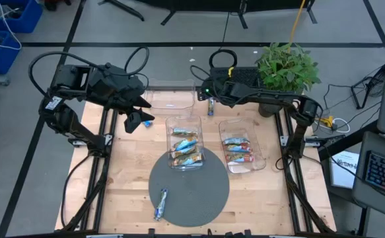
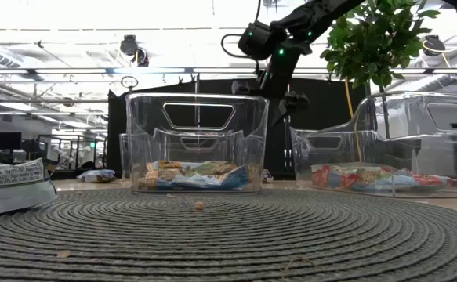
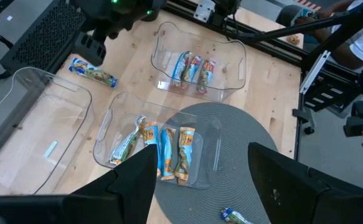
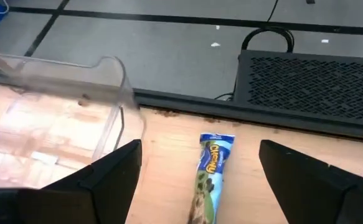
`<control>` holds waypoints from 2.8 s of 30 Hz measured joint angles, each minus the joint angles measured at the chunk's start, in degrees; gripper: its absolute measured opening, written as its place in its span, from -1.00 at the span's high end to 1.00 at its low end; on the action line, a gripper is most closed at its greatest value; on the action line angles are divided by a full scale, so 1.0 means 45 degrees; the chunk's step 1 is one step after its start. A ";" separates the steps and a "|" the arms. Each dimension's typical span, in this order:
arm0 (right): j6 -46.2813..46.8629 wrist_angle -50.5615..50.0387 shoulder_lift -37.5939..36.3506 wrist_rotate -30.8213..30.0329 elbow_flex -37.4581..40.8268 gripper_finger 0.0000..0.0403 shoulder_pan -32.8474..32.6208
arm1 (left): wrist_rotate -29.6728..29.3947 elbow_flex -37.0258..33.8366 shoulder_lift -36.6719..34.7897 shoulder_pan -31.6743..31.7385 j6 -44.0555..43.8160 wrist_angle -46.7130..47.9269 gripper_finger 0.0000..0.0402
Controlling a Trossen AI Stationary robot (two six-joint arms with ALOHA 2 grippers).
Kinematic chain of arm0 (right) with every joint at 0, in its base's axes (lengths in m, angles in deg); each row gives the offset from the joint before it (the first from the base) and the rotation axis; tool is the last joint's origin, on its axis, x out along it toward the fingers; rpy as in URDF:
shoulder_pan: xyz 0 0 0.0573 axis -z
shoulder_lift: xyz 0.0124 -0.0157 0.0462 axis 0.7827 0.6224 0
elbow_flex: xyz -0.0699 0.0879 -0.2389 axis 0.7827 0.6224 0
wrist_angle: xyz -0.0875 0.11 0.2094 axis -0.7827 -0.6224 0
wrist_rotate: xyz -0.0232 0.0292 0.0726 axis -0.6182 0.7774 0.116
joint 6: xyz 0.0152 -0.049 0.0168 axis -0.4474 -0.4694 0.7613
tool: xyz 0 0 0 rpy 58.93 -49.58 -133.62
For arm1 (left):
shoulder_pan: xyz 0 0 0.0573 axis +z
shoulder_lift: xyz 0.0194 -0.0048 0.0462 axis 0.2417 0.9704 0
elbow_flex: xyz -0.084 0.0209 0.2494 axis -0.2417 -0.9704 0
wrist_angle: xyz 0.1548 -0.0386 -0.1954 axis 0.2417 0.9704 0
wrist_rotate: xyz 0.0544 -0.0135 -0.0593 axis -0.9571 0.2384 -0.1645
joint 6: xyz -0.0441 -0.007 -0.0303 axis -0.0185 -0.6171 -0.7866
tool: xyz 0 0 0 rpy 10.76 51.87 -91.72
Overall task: Pick and place Granola Bars by type
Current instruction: Put the blue granola bar into the top transparent bin
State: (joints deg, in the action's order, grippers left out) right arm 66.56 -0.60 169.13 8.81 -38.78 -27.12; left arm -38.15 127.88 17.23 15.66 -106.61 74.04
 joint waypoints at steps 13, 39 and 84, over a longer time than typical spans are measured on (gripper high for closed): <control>0.0015 0.0513 0.1155 0.0599 0.0005 -0.56 0.0375 | 0.0010 0.0000 0.0000 -0.0192 -0.0044 -0.0005 -0.26; -0.0025 0.0365 0.2291 0.1287 0.0010 -0.56 0.0804 | -0.0082 0.0000 0.0000 -0.0554 0.0136 -0.0058 -0.26; 0.0404 0.0113 0.3690 0.2143 0.0010 0.44 0.0362 | 0.0205 0.0000 0.0000 -0.0544 0.0293 -0.0063 -0.26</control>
State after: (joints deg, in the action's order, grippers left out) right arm 68.38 -0.10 185.74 18.45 -38.73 -25.49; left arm -37.22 127.88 17.23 13.21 -105.29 73.76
